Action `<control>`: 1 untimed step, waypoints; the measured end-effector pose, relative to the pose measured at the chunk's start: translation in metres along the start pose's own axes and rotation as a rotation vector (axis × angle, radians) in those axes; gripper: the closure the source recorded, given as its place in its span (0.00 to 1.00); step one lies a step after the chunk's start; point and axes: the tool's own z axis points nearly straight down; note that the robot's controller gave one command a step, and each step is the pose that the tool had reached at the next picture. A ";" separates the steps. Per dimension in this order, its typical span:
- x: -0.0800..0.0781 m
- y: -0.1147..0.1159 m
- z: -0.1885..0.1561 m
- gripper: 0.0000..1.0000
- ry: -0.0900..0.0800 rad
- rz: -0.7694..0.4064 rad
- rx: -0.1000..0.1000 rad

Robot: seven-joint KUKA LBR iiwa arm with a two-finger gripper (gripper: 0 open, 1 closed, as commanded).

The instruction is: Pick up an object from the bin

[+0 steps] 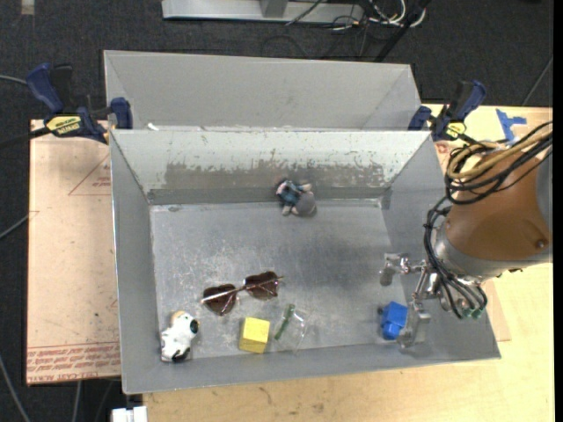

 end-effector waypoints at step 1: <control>-0.002 0.000 -0.004 0.00 -0.008 -0.004 0.001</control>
Offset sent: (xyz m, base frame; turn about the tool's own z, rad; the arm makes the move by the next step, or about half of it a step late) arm 0.0000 -0.0151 -0.0106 -0.5135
